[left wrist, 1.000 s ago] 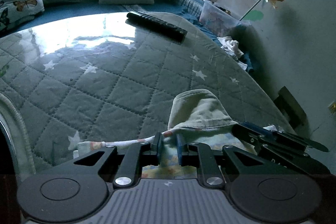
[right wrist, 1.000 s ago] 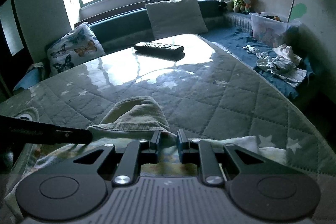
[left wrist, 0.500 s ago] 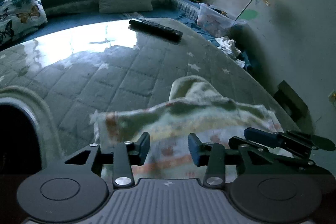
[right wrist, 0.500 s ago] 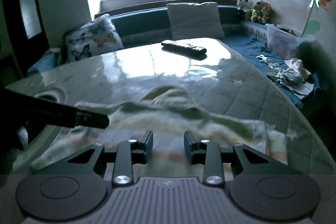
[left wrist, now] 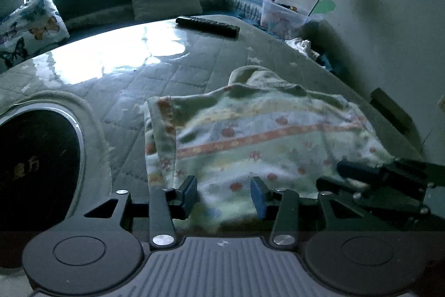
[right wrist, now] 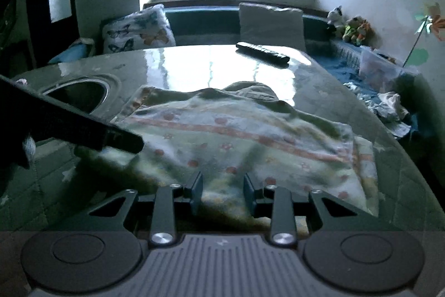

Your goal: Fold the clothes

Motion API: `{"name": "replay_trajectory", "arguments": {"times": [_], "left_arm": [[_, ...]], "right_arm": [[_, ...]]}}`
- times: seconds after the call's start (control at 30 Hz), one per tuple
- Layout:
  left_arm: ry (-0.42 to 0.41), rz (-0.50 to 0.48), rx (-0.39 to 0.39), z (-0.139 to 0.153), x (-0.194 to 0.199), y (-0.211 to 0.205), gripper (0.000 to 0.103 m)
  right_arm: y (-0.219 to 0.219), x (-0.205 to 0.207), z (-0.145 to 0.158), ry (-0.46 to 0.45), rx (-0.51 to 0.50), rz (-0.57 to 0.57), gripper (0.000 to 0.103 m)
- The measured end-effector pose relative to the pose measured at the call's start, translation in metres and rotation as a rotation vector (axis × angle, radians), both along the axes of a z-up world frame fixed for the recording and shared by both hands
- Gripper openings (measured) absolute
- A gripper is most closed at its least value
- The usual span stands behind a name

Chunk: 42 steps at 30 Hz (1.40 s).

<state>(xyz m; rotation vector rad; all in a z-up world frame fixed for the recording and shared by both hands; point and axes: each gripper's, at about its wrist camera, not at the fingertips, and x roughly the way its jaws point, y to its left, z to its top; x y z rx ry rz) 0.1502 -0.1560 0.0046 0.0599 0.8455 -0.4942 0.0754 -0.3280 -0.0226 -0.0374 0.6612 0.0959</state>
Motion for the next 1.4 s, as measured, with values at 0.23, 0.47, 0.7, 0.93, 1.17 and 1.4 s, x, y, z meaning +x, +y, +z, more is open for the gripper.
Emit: {"name": "replay_trajectory", "arguments": {"times": [0.23, 0.47, 0.7, 0.93, 1.17, 1.4], "left_arm": [[-0.028, 0.023, -0.021, 0.009, -0.015, 0.011, 0.057], [-0.081, 0.043, -0.008, 0.012, -0.041, 0.023, 0.074], [-0.128, 0.053, -0.004, 0.013, -0.066, 0.034, 0.091], [-0.170, 0.063, -0.003, 0.014, -0.087, 0.042, 0.103], [-0.166, 0.073, 0.001, 0.010, -0.097, 0.048, 0.103], [-0.161, 0.080, -0.008, 0.008, -0.106, 0.054, 0.103]], "right_arm": [[-0.001, -0.010, 0.006, -0.008, 0.033, -0.014, 0.049], [-0.001, -0.024, 0.006, -0.020, 0.065, -0.052, 0.072], [0.004, -0.037, 0.010, -0.043, 0.063, -0.071, 0.092], [0.008, -0.047, 0.009, -0.056, 0.023, -0.107, 0.103], [0.009, -0.053, 0.006, -0.045, 0.027, -0.139, 0.103], [0.014, -0.058, 0.004, -0.036, 0.009, -0.155, 0.103]]}}
